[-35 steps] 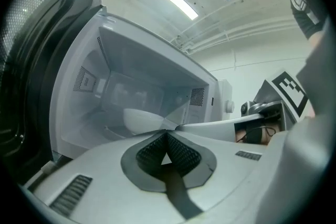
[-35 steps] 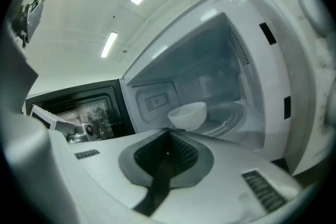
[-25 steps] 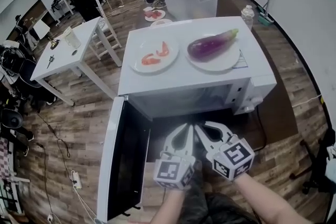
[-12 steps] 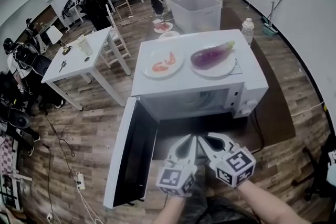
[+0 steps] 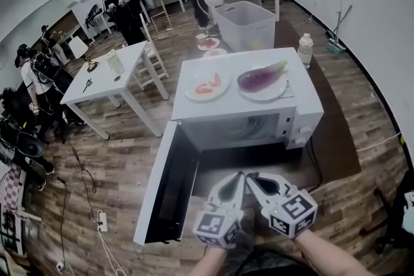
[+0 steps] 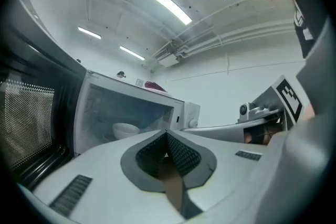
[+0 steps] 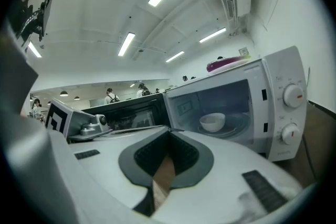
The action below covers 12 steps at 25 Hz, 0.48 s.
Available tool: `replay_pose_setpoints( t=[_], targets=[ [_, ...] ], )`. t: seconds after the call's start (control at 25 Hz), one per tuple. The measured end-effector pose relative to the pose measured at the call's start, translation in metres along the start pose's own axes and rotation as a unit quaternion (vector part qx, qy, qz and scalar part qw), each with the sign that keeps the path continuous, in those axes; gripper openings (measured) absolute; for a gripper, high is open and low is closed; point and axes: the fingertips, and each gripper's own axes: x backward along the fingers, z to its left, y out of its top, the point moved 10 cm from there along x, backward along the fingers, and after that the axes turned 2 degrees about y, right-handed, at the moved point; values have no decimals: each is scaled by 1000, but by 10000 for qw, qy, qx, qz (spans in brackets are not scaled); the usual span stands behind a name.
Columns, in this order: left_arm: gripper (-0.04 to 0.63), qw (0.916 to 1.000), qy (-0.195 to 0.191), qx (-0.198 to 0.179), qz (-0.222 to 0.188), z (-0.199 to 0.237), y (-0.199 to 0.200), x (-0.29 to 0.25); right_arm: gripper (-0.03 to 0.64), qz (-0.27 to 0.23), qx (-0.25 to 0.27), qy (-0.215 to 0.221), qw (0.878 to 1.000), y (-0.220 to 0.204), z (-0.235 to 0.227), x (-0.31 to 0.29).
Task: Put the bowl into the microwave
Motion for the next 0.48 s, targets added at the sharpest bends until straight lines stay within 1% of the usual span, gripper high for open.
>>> replay_pose_setpoints(
  t=[0.28,0.48],
  targets=[
    [-1,9999,-139,-32,-2,-19,13,21,2,-12,-22,86,10000,5,20,24],
    [0,9999,-145,-37,-6,-28,14,35,2,20,46,122,9999,6,34,36]
  ],
)
